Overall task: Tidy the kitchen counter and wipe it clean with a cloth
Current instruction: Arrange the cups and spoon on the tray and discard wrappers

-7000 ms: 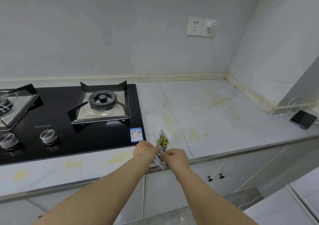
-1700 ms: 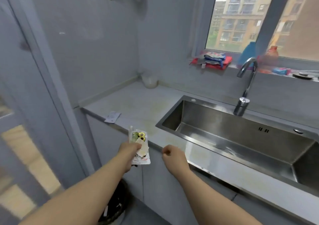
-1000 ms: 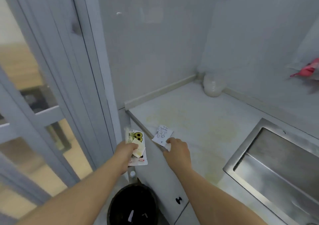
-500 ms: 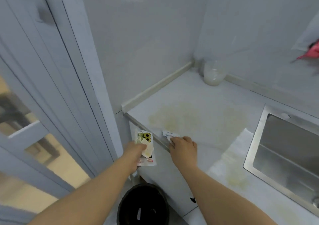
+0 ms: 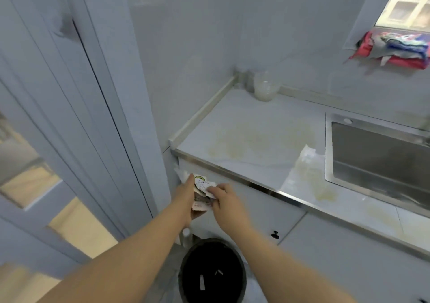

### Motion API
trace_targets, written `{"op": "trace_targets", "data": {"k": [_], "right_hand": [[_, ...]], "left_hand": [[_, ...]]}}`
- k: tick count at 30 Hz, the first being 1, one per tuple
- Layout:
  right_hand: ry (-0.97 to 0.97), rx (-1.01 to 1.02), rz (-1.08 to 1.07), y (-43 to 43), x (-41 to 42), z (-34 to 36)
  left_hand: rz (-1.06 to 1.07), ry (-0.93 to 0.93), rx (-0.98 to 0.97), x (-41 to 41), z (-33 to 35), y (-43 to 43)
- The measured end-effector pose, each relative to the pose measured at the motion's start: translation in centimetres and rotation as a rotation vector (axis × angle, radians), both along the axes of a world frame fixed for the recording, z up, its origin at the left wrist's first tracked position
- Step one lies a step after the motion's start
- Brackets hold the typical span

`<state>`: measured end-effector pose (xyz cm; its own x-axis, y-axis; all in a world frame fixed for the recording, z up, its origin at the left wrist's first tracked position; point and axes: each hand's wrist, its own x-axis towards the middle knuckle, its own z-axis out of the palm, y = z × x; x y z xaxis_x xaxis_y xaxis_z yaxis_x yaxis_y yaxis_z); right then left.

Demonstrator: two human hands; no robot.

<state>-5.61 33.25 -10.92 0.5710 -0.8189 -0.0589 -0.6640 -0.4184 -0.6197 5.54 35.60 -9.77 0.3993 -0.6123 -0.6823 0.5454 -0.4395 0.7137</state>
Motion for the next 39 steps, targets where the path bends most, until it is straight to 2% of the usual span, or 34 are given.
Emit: {"op": "trace_targets", "data": {"k": [5,7,9,12,13,15,20,25,34,39], "right_hand": [[0.038,0.105,-0.015,1.5,-0.8,-0.5],[-0.022,0.196,-0.092,1.8,-1.2,-0.9],[-0.149,0.313,-0.259,2.0,-1.3,-1.5],[-0.369,0.735,-0.503,2.1,-1.2,-2.9],[-0.416,0.906,-0.532,2.2,-1.3,-3.6],[-0.402,1.064,-0.529,2.5,-1.6,-5.1],[-0.329,1.111,-0.634,2.8,-2.3,-10.1],[-0.234,1.161,-0.759,3.2,-2.7,-17.0],[-0.036,1.192,-0.925,4.0,-2.7,-29.4],[0.032,1.215,-0.958,3.6,-2.8,-32.9]], "left_hand": [[-0.04,-0.109,0.041,0.0,-1.0,1.6],[-0.059,-0.151,0.062,-0.3,-1.4,2.0],[-0.068,-0.199,0.089,-0.8,-2.1,2.2],[-0.101,-0.22,0.122,-1.6,-4.6,2.0],[-0.108,-0.219,0.134,-2.0,-5.5,1.9],[-0.114,-0.228,0.163,-2.7,-7.5,1.9],[-0.127,-0.197,0.249,-4.3,-13.0,2.5],[-0.041,-0.034,0.382,-5.5,-20.5,3.6],[-0.095,-0.046,0.691,-6.3,-34.1,4.6],[-0.022,0.09,0.728,-6.4,-40.1,5.0]]}}
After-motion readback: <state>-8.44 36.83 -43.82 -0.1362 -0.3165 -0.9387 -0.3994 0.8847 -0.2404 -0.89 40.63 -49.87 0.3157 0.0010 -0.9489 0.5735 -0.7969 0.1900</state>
